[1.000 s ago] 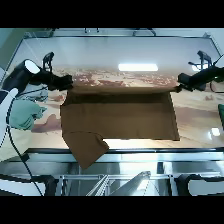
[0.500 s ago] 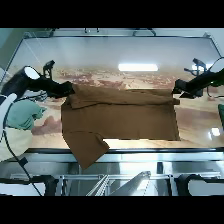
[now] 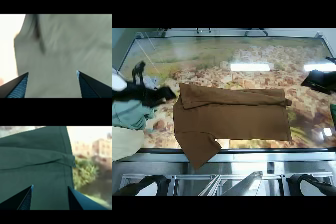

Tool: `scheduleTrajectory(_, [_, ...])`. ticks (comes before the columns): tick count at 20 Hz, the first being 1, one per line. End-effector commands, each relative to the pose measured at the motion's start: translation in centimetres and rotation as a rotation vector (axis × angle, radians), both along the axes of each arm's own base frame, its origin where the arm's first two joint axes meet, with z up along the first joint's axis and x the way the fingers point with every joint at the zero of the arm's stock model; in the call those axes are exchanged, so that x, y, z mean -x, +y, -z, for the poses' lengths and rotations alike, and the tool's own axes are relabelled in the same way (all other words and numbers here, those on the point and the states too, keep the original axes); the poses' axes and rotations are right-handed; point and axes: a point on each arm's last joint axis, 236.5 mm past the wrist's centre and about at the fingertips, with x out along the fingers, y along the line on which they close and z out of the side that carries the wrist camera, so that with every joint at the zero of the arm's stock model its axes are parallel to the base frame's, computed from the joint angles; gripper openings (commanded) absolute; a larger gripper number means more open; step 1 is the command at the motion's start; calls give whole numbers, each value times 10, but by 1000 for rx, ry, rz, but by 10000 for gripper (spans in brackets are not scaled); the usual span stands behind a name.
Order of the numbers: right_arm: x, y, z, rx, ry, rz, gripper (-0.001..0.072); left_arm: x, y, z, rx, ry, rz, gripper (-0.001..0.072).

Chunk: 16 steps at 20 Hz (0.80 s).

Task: Fold the shirts.

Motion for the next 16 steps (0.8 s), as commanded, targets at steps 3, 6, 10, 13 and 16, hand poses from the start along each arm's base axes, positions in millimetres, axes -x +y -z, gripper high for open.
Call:
scheduleTrajectory(3, [36,10,-18,-4,-54,8,491,136,-15,55,-12,102,-108,651])
scheduleTrajectory(6, [35,20,-22,-46,-66,0,491,182,-26,77,44,117,-184,593])
scheduleTrajectory(10, [34,28,-25,-84,-75,-8,490,207,-34,94,84,143,-237,594])
scheduleTrajectory(13, [34,29,-26,-87,-74,-8,490,206,-40,104,111,155,-253,594])
scheduleTrajectory(16, [35,30,-26,-91,-72,-12,490,187,-55,109,168,151,-250,595])
